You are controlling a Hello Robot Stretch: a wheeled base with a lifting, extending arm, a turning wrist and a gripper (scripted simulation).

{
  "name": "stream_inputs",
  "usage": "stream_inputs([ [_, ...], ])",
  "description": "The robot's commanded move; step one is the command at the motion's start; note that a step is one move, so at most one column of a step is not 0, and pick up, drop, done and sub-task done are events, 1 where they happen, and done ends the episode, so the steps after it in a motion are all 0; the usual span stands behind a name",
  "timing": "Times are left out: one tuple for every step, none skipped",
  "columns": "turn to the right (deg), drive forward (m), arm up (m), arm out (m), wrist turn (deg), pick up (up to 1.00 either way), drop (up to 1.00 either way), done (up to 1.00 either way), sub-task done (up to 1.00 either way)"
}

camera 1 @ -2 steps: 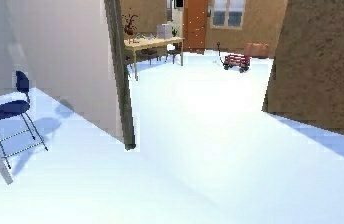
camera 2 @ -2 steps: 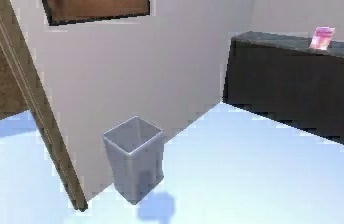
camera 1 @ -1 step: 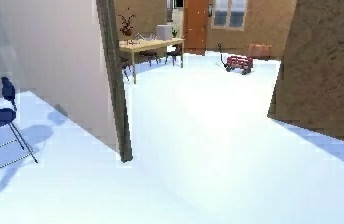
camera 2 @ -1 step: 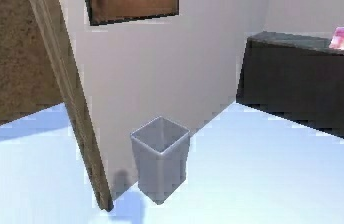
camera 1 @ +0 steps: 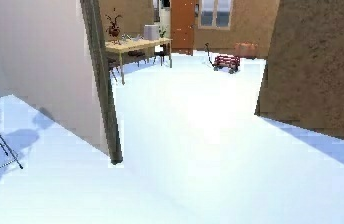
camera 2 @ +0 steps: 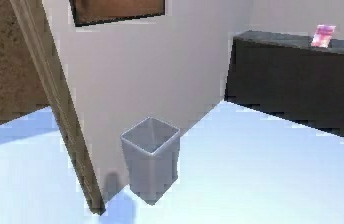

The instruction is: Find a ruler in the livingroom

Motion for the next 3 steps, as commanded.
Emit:
stream_inputs([
  [0.0,1.00,0.00,0.00,0.0,0.00,0.00,0.00,0.00],
  [0.0,1.00,0.00,0.00,0.0,0.00,0.00,0.00,0.00],
  [-39.0,0.00,0.00,0.00,0.0,0.00,0.00,0.00,0.00],
])
